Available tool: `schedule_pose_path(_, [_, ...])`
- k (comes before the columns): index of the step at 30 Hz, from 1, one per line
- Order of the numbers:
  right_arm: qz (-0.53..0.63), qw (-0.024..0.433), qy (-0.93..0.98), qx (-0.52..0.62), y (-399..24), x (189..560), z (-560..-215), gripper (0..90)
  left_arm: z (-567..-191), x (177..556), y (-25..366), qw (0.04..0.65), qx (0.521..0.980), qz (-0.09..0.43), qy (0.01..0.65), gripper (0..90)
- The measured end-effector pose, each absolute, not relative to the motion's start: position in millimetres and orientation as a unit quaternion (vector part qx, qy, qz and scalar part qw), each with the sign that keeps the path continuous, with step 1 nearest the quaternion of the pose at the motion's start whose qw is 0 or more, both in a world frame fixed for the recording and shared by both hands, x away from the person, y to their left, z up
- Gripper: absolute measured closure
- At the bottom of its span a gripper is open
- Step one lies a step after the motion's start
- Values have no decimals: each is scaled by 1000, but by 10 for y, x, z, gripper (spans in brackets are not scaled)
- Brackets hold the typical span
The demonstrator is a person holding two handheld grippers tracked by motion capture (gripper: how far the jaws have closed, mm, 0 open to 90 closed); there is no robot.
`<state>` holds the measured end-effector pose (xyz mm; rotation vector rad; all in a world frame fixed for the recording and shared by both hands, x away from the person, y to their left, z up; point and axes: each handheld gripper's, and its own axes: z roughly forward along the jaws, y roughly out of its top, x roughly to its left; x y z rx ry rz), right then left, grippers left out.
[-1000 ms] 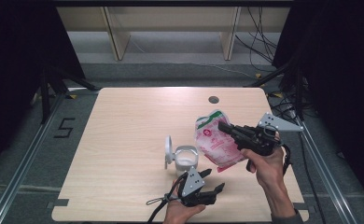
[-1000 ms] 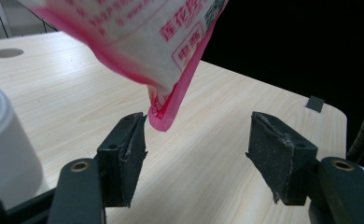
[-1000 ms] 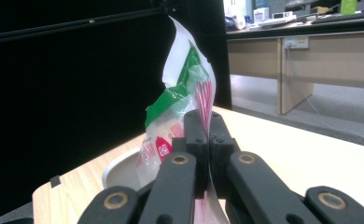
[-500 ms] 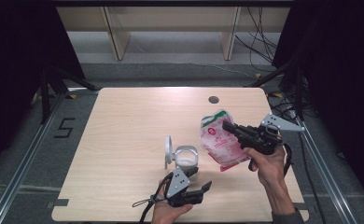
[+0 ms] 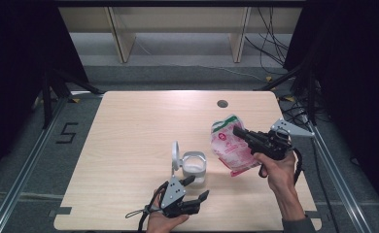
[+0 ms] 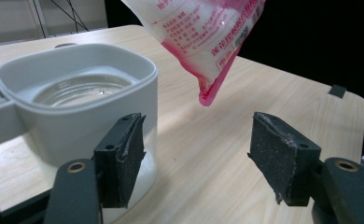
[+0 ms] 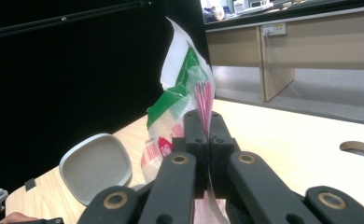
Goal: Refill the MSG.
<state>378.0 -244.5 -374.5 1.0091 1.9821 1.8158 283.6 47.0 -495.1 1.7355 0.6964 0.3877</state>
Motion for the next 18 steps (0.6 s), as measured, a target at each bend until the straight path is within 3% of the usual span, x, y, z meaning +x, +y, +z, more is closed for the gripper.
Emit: schedule_pose_path(18, [618, 127, 685, 363, -2491, 3787, -3938, 900, -4952, 2810, 838, 566, 737, 178, 322, 336])
